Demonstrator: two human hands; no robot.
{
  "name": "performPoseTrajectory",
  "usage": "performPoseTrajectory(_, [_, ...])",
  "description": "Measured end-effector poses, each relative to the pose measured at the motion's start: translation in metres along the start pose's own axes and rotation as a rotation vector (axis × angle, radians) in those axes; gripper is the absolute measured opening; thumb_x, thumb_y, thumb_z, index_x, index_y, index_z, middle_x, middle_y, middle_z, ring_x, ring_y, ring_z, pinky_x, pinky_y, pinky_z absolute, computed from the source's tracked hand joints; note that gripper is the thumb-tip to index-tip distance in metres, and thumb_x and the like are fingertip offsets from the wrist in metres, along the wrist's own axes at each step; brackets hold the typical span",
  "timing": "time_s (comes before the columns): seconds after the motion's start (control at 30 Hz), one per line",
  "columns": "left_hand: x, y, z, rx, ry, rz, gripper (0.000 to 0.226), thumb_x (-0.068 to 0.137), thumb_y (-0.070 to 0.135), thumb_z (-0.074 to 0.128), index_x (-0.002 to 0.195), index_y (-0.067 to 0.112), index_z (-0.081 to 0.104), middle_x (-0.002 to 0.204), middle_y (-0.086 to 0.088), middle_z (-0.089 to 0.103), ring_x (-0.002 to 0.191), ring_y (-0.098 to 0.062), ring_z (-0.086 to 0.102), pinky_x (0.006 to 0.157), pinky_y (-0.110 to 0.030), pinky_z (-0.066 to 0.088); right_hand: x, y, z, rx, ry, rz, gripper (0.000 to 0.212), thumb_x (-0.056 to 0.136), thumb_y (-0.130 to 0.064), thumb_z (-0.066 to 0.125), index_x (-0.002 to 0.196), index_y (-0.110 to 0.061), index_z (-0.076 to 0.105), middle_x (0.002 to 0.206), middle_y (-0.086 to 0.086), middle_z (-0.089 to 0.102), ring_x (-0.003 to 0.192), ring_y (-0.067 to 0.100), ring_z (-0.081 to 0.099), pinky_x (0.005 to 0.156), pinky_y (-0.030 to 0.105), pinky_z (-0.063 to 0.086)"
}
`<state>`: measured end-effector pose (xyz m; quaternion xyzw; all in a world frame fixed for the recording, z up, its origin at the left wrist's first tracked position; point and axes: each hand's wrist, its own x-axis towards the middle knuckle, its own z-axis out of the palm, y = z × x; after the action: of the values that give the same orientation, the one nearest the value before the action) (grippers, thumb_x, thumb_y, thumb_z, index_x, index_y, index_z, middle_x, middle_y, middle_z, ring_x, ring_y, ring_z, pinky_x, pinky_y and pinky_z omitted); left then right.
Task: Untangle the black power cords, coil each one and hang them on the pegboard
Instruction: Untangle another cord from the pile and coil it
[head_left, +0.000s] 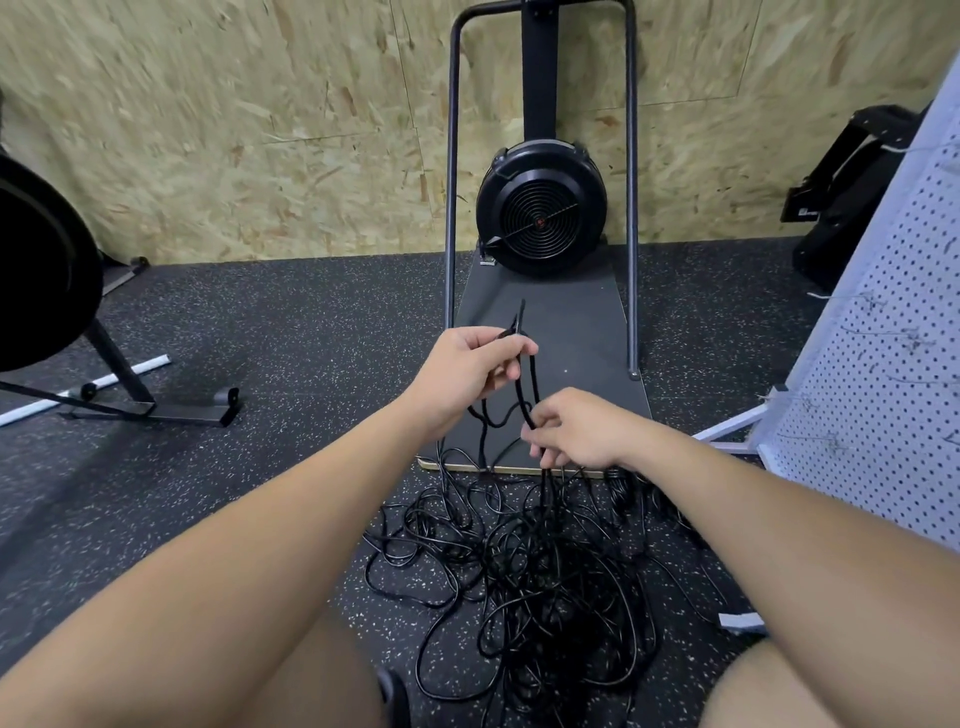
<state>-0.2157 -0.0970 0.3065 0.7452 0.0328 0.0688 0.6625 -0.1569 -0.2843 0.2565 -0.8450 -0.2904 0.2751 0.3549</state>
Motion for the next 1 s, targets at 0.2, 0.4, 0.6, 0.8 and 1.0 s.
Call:
performPoseTrajectory(0.2, [0.006, -0.003, -0.011, -0.084, 0.023, -0.01, 0.027, 0.095, 0.009, 0.064, 0.115, 0.007, 0.082, 0.077, -0.004, 0.058, 0.065, -0.015, 0.044, 0.058, -0.026, 0.027, -0.008, -0.015, -0.014, 0.001, 0.113, -0.073, 0.021, 0.107, -0.022, 0.065, 0.093, -0.012, 0.077, 0.085, 0.003, 0.081, 0.064, 0.015, 0.067, 0.066, 0.036, 0.054])
performPoseTrajectory(0.4, [-0.008, -0.018, 0.005, 0.033, -0.054, -0.117, 0.034, 0.097, -0.003, 0.059, 0.121, 0.007, 0.079, 0.081, -0.011, 0.061, 0.065, -0.016, 0.046, 0.057, -0.025, 0.034, -0.019, -0.048, -0.04, 0.278, 0.463, -0.265, 0.026, 0.111, -0.021, 0.055, 0.097, -0.017, 0.077, 0.075, -0.004, 0.07, 0.057, 0.014, 0.052, 0.058, 0.029, 0.042])
performPoseTrajectory(0.6, [-0.022, -0.026, 0.024, 0.154, -0.373, -0.134, 0.015, 0.103, 0.015, 0.073, 0.108, 0.005, 0.082, 0.073, -0.01, 0.052, 0.063, -0.017, 0.038, 0.059, -0.035, 0.025, -0.02, -0.055, -0.053, 0.512, 0.609, -0.338, 0.026, 0.111, -0.024, 0.056, 0.103, -0.016, 0.08, 0.078, -0.001, 0.068, 0.059, 0.019, 0.046, 0.059, 0.039, 0.043])
performPoseTrajectory(0.8, [-0.014, -0.018, 0.016, -0.059, -0.363, -0.178, 0.029, 0.104, 0.012, 0.059, 0.116, -0.009, 0.076, 0.076, -0.008, 0.046, 0.065, -0.015, 0.035, 0.064, -0.041, 0.011, -0.02, -0.048, -0.062, 0.644, 0.658, -0.303, 0.022, 0.107, -0.017, 0.066, 0.103, 0.0, 0.079, 0.078, 0.012, 0.067, 0.057, 0.02, 0.055, 0.061, 0.032, 0.056])
performPoseTrajectory(1.0, [-0.008, -0.02, 0.009, 0.031, -0.242, -0.144, 0.026, 0.097, 0.009, 0.08, 0.117, -0.006, 0.073, 0.087, 0.0, 0.062, 0.071, -0.011, 0.046, 0.058, -0.022, 0.03, -0.016, -0.035, -0.066, 0.816, 0.585, -0.164, 0.032, 0.111, -0.027, 0.065, 0.11, 0.004, 0.073, 0.094, 0.017, 0.069, 0.066, 0.02, 0.063, 0.078, 0.041, 0.067])
